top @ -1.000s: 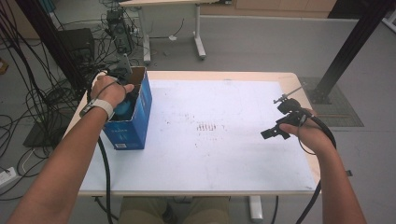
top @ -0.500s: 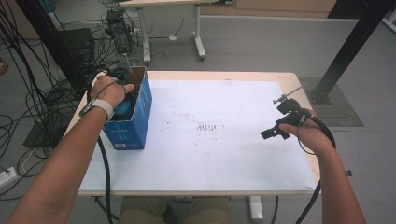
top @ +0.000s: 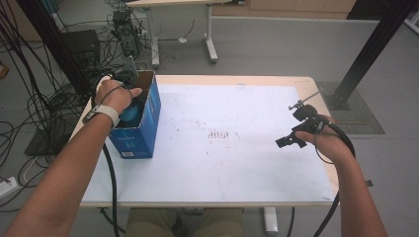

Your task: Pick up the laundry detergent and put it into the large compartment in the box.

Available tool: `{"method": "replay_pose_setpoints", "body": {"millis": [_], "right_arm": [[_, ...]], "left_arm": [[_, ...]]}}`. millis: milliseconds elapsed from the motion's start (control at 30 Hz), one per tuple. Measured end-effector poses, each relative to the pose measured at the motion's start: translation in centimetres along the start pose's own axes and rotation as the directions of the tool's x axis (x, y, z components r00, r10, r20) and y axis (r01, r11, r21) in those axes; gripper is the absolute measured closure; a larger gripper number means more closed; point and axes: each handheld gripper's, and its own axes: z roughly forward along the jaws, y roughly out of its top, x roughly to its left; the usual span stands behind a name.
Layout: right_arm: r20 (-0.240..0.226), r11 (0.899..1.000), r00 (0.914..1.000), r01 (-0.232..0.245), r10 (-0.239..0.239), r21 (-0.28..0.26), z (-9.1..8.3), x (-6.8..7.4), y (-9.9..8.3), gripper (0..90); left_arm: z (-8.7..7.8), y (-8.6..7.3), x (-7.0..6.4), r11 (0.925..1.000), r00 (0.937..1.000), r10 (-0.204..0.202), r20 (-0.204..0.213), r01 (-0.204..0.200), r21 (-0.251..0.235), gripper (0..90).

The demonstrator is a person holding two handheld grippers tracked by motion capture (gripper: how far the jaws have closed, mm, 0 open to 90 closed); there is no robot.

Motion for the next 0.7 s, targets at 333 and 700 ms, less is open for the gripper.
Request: {"method": "replay_pose_setpoints", "body": {"millis": [333, 700], "right_arm": [[0.003, 1.0, 1.0, 0.0, 0.0, 0.002, -0.1, 0.1, 0.0, 8.3], [0.015, 1.0, 0.9996, 0.024, -0.024, 0.002, -0.4, 0.8, 0.2, 8.3]], "left_arm": [[-0.4, -0.4, 0.2, 0.9999, 0.9999, 0.007, 0.009, -0.007, -0.016, 29.1], [-1.1, -0.8, 1.1, 0.9994, 0.9986, 0.016, 0.05, -0.014, -0.032, 27.9]]}}
